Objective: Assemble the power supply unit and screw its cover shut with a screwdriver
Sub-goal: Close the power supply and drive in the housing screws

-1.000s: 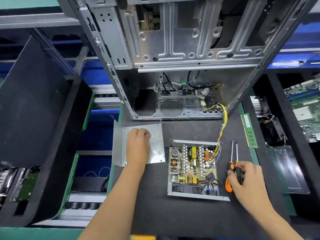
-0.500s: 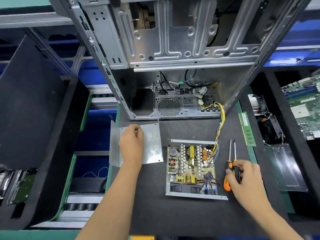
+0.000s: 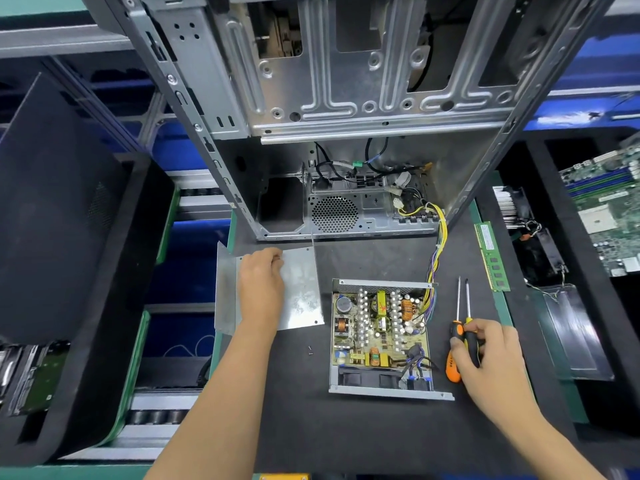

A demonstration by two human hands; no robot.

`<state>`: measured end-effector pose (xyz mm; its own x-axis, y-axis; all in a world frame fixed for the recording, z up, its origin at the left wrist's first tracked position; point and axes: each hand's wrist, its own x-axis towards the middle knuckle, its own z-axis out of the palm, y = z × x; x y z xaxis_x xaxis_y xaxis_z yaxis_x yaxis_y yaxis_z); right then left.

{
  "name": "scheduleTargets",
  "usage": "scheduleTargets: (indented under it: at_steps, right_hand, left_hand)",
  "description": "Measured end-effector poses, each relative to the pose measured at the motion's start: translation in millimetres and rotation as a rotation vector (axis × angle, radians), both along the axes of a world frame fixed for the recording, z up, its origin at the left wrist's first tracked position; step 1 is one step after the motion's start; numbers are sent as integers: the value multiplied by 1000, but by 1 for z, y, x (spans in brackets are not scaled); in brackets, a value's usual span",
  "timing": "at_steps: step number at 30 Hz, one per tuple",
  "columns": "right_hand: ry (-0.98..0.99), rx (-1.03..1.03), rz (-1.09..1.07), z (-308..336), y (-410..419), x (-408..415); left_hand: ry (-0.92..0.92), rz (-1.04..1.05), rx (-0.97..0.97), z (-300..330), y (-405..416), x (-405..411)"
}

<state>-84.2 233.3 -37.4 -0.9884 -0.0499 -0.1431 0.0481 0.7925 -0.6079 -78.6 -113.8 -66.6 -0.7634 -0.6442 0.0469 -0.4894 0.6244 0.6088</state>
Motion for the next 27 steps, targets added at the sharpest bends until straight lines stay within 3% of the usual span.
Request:
scheduleTargets:
  at_steps: [5,10,14,19,23,27]
  right_hand:
    - [6,-1,0,1,-1,0]
    - [-16,-11,13,0,2,-1]
    - [3,-32,27,1,4,0]
    - [-14,-79,37,4,3,-1]
    - [27,5,-26,15,-4,-7]
    - [347,-33,206,65,-59,-22]
  left_hand:
    - [-52,-22,-39,4,4,-2]
    - [93,-180,-82,14,40,51]
    - [45,-254,-41,6,53,100]
    - [159,-375,-120,1,55,116]
    - [205,-313,-115,4,53,122]
    - [414,80,-24,22,47,139]
